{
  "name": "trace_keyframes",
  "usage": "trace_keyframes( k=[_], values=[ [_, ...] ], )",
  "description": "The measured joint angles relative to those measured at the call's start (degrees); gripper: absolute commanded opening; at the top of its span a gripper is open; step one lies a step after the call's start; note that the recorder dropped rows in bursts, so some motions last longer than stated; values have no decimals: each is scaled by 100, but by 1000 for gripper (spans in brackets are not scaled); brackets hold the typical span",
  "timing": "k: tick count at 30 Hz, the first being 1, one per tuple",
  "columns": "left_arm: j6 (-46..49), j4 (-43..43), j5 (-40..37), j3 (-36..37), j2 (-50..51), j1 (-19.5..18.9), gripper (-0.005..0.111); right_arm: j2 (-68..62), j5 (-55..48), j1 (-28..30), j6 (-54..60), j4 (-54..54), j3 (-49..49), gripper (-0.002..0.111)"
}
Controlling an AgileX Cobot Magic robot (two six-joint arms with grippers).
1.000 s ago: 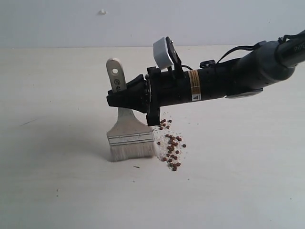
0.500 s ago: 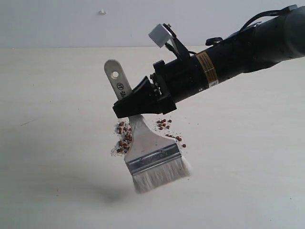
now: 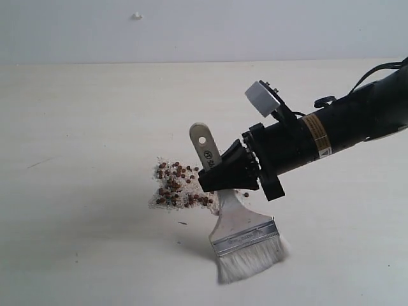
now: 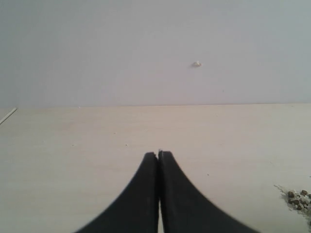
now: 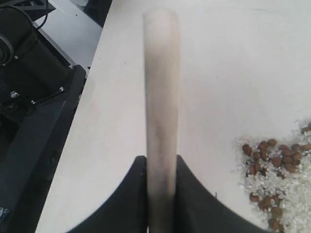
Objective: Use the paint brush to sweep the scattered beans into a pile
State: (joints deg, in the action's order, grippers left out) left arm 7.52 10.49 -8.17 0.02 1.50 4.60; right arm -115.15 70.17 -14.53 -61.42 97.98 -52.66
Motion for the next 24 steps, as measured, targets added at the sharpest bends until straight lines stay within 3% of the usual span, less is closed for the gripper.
trace_keyframes(
  k=[8, 24],
  values=[
    [0, 0, 0, 0, 0, 0, 0, -235, 244, 0, 687, -234, -84, 0],
    [0, 0, 0, 0, 0, 0, 0, -1029, 307, 0, 399, -361, -1544, 0]
  ],
)
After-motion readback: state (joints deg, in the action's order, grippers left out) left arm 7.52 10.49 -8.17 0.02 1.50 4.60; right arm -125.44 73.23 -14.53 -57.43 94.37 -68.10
